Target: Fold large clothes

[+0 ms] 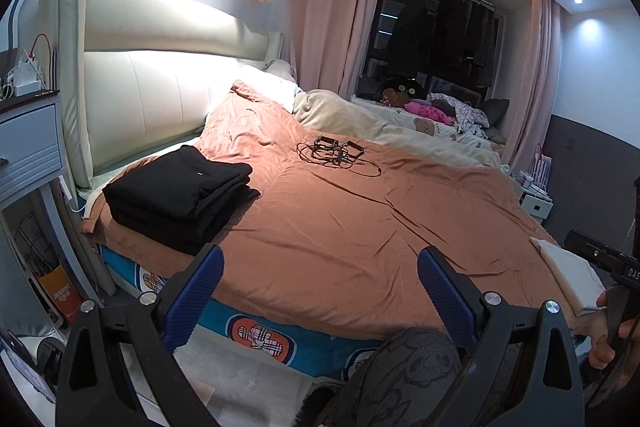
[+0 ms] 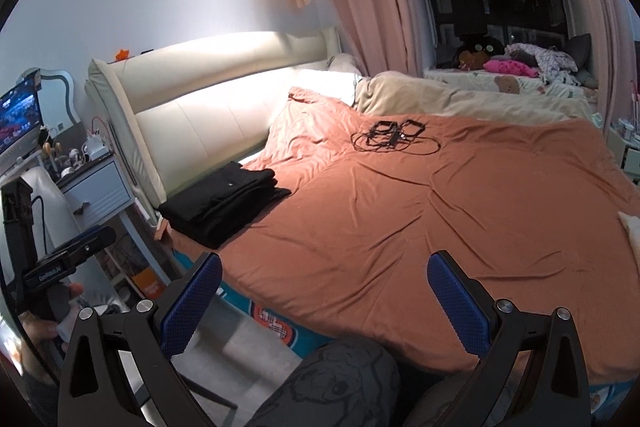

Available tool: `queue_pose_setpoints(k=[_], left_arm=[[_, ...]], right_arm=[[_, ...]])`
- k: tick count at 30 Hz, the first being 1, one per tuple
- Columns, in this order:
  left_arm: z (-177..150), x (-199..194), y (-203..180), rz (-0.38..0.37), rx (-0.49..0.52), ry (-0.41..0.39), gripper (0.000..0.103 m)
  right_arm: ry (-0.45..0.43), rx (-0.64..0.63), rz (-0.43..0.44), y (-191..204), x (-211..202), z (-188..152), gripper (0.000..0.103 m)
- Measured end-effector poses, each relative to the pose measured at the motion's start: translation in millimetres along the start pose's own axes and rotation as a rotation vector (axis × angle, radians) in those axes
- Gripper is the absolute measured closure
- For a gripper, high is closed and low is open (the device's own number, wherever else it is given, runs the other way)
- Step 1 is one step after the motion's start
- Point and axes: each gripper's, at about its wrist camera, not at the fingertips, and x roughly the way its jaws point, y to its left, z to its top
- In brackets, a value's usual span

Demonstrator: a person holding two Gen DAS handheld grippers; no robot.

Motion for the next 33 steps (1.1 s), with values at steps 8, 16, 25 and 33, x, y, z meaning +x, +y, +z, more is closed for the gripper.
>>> queue_pose_setpoints(k=[8, 16, 25, 33], left_arm=[[-12.2, -18.8, -20.1, 0.001, 0.045, -0.026, 0.003], [-20.6, -27.9, -30.7, -0.001, 0.073, -0.046, 0.003], [-26.1, -20.8, -32.4, 0.026, 0.065, -0.052, 0.003], [-29.4, -15.8, -36.3, 0.029, 0.081, -0.038, 0.003]], right_arm=[[-0.026, -0.010, -0.012, -1.2, -23.1, -13.0, 0.000], [-0.029, -0.036, -0.019, 2.4, -29.2, -30.5, 0.000], [-0.023, -0.023, -0.039, -3.8, -20.4, -39.9, 0.000], [-0.016, -0.008, -0.034, -6.2, -16.8, -42.0, 0.000]])
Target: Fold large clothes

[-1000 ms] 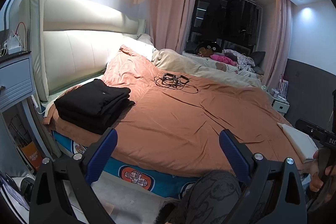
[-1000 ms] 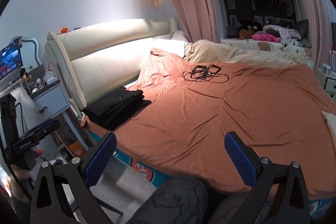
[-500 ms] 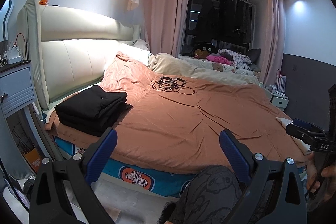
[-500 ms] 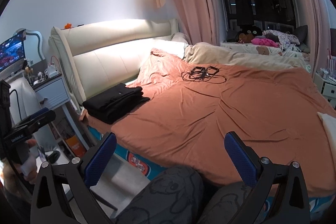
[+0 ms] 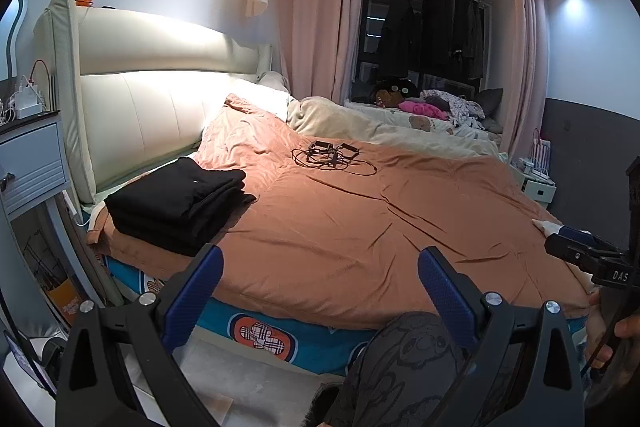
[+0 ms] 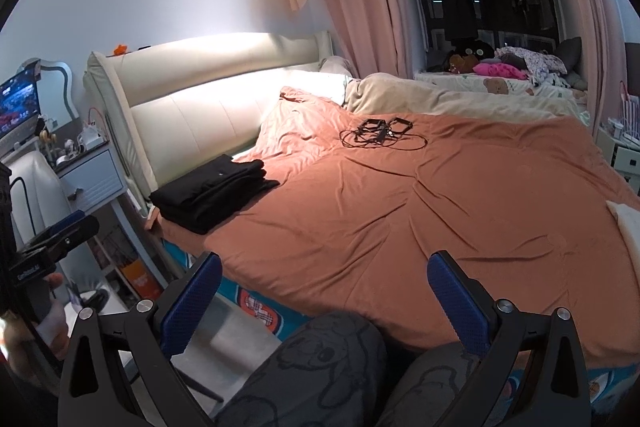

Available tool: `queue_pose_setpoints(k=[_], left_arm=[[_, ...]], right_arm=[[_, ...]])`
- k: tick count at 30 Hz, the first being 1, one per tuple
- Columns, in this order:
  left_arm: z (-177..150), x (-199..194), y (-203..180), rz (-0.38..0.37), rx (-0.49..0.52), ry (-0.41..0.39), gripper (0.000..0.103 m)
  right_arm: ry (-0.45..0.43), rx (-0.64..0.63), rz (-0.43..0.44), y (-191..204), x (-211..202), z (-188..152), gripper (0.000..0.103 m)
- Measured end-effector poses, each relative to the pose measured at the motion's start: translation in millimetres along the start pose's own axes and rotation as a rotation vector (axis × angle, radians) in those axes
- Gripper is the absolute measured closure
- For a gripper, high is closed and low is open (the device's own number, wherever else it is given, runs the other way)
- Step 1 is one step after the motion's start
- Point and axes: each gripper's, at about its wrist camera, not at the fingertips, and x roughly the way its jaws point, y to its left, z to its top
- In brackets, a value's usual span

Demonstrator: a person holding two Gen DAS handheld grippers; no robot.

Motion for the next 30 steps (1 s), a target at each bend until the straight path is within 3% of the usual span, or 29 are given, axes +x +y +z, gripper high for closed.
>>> queue_pose_setpoints(k=[30], left_arm=[[6.1, -16.2, -10.7, 0.027, 0.023, -0.048, 0.003]], right_arm=[[-0.015, 0.019, -0.004, -7.2, -9.2, 4.2, 0.000]])
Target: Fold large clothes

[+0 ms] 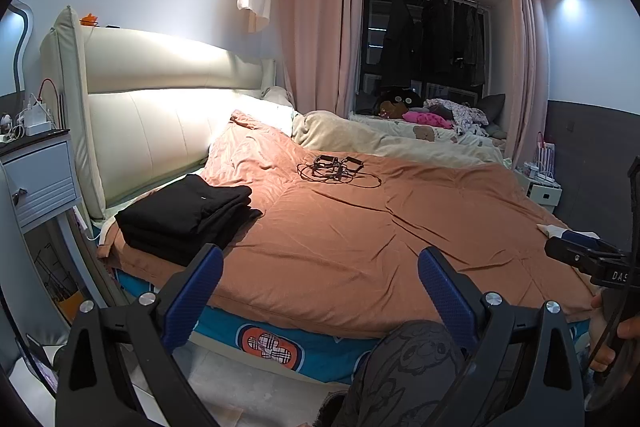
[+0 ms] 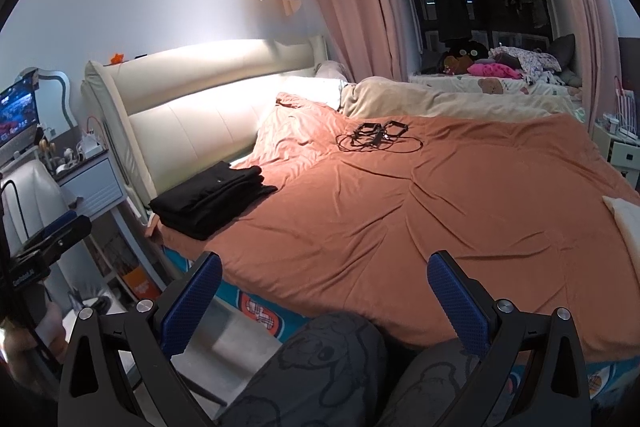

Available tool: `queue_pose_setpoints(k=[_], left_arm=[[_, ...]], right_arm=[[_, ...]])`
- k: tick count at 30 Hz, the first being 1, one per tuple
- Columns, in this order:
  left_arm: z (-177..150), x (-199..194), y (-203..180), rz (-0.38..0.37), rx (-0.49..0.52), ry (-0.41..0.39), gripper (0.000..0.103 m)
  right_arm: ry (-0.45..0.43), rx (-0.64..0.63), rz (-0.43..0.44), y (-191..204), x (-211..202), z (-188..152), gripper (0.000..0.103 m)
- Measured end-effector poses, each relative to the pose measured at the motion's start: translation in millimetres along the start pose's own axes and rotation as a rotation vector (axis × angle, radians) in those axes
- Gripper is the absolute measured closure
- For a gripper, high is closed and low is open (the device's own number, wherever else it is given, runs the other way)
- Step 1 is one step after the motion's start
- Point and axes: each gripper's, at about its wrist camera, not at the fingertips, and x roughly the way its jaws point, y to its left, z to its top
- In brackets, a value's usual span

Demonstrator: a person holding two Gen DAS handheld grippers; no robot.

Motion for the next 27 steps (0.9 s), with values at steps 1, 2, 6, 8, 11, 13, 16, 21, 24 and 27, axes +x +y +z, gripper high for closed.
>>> queue_pose_setpoints(k=[1, 2, 6, 8, 11, 13, 16, 21, 24, 27], left_arm=[[0.0, -0.6, -0.4, 0.000, 0.000, 0.000, 0.000], [0.4, -1.1, -0.6, 0.000, -0.001, -0.001, 0.000], [1.9, -1.8, 0.3, -0.001, -0.004, -0.007, 0.000], [2.4, -2.0, -0.6, 0.002, -0.005, -0.011, 0.000], [3.3, -2.2, 0.7, -0.003, -0.008, -0.012, 0.000], [3.6, -2.0, 1.1, -0.004, -0.010, -0.014, 0.000], [3.6, -1.4, 0.2, -0.009, -0.008, -0.012, 0.000], [2.3, -1.4, -1.1, -0.004, -0.009, -0.012, 0.000], [2.1, -0.8, -1.0, -0.003, -0.010, -0.008, 0.000], [2.0, -1.9, -1.3, -0.005, -0.007, -0.008, 0.000]], right_arm=[[0.000, 0.000, 0.000, 0.1, -0.1, 0.1, 0.000], [0.001, 0.001, 0.000, 0.1, -0.2, 0.0, 0.000], [-0.001, -0.001, 0.000, 0.0, -0.4, 0.1, 0.000], [0.000, -0.001, -0.001, -0.2, -0.1, -0.2, 0.000], [0.000, 0.000, 0.000, 0.2, 0.0, -0.3, 0.000], [0.001, -0.001, -0.002, 0.4, 0.2, -0.3, 0.000], [0.001, 0.001, -0.001, 0.8, -0.1, -0.5, 0.000], [0.001, 0.000, -0.002, 1.3, 0.2, -0.5, 0.000], [0.005, 0.001, -0.009, 1.2, 0.6, -1.6, 0.000], [0.014, 0.013, -0.015, -1.0, 1.4, -3.5, 0.000]])
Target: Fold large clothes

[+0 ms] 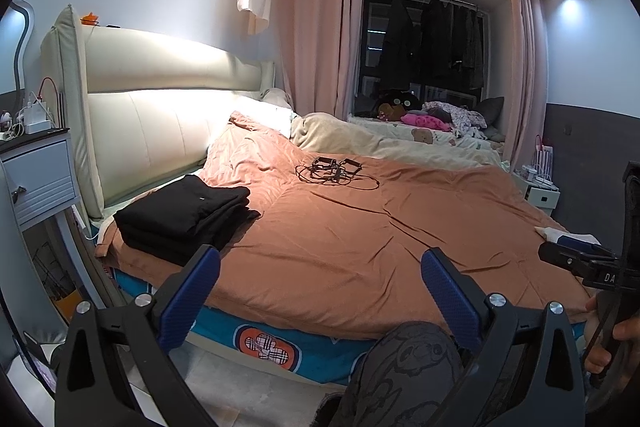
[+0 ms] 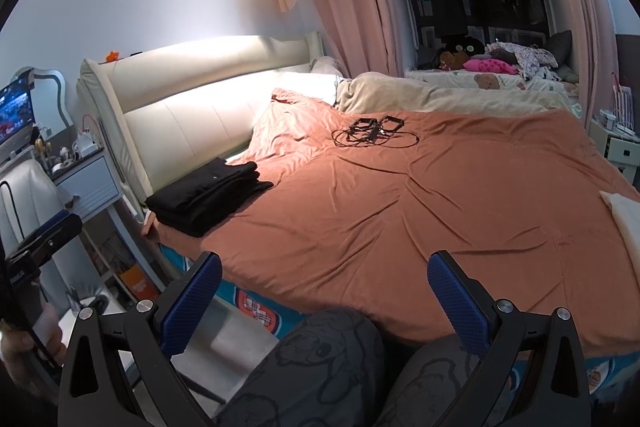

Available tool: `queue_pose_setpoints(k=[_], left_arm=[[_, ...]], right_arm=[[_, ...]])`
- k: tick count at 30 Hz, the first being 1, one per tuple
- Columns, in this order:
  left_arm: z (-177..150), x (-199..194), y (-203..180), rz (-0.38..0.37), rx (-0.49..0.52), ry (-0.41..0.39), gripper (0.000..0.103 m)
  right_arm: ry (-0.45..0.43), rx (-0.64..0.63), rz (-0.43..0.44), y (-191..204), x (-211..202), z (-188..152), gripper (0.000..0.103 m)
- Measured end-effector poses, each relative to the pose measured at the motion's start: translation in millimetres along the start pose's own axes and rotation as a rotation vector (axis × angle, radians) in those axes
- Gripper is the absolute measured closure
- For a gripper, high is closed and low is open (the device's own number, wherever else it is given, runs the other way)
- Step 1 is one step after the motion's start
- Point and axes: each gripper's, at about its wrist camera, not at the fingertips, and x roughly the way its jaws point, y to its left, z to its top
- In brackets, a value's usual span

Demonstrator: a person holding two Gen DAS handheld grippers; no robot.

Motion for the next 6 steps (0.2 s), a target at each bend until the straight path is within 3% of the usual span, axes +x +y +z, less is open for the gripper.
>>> queue_pose_setpoints(k=[6], left_arm=[[0.2, -0.1, -2.8, -0.005, 0.014, 0.006, 0.000]], right_arm=[[0.001, 0.003, -0.002, -1.0, -1.9, -1.3, 0.000]])
